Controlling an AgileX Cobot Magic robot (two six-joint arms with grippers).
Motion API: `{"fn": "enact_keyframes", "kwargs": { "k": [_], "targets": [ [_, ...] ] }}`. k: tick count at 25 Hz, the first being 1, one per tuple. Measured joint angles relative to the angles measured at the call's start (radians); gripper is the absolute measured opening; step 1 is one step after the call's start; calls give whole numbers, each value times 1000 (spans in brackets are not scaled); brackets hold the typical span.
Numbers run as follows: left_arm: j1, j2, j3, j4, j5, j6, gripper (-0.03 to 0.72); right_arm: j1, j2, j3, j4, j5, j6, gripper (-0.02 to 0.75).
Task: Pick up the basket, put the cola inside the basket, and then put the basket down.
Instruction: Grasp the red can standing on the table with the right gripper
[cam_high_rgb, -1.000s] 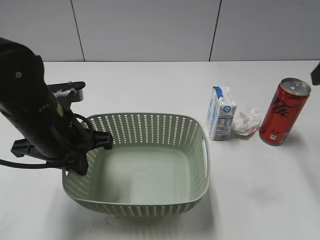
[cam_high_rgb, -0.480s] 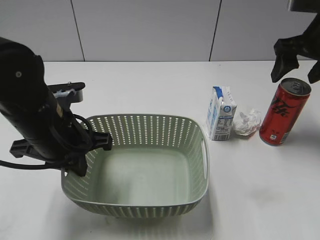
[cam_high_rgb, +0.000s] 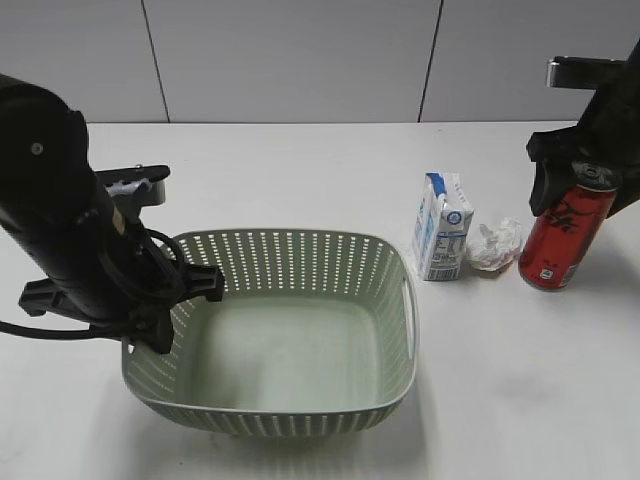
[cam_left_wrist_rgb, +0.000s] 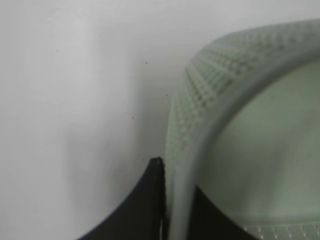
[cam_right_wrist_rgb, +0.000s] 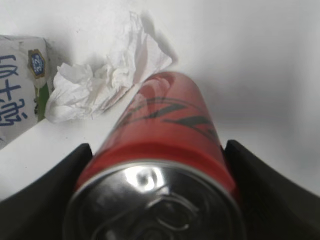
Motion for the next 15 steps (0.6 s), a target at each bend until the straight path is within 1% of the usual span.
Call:
{"fn": "enact_keyframes", "kwargs": {
  "k": [2,3,10,15],
  "targets": [
    [0,0,0,0,0,0,0,0,0,0,-7,8,3,543],
    [0,0,0,0,0,0,0,0,0,-1,-7,9,4,539],
    [0,0,0,0,0,0,0,0,0,-1,-7,9,2,539],
    [0,0,0,0,0,0,0,0,-9,-1,-7,28,-44,537]
  ]
}}
